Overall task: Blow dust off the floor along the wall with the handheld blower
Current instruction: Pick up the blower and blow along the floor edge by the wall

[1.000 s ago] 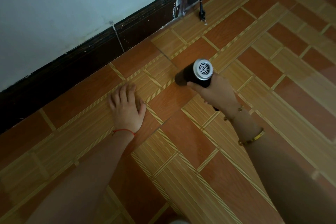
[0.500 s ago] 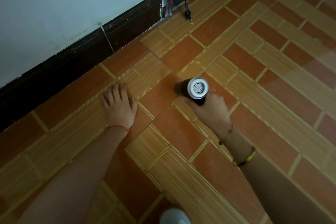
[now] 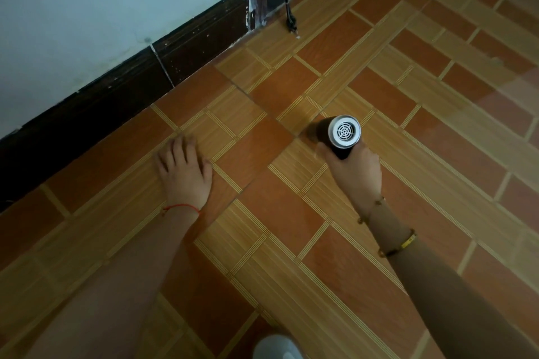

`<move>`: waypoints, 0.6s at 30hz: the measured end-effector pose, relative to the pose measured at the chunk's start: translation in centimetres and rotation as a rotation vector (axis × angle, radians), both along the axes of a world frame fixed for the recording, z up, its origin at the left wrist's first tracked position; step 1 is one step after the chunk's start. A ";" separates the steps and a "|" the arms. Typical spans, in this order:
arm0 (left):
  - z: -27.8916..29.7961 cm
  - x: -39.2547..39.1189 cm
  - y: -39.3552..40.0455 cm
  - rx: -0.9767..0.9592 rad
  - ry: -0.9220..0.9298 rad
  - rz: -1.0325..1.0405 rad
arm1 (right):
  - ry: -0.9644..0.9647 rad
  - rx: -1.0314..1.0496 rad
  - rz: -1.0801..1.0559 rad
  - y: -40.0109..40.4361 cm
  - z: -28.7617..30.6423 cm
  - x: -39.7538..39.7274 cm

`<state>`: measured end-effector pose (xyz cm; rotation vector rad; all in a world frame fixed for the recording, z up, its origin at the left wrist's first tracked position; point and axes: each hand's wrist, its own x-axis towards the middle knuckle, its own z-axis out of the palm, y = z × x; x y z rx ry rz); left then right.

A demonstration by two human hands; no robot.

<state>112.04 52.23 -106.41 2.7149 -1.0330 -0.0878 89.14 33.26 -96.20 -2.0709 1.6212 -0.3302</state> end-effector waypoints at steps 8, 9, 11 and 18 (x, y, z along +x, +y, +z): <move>-0.6 0.2 0.1 -0.032 -0.049 0.020 | -0.065 0.037 0.305 -2.0 -1.2 6.9; -0.7 0.2 0.1 -0.040 -0.051 0.026 | -0.073 0.037 0.337 -2.3 -1.2 8.0; -0.7 0.2 0.0 -0.057 -0.056 0.034 | -0.089 0.026 0.367 -3.2 -1.3 10.2; -0.7 0.4 -0.1 -0.030 -0.059 0.049 | -0.155 -0.043 0.334 -6.4 -1.5 17.2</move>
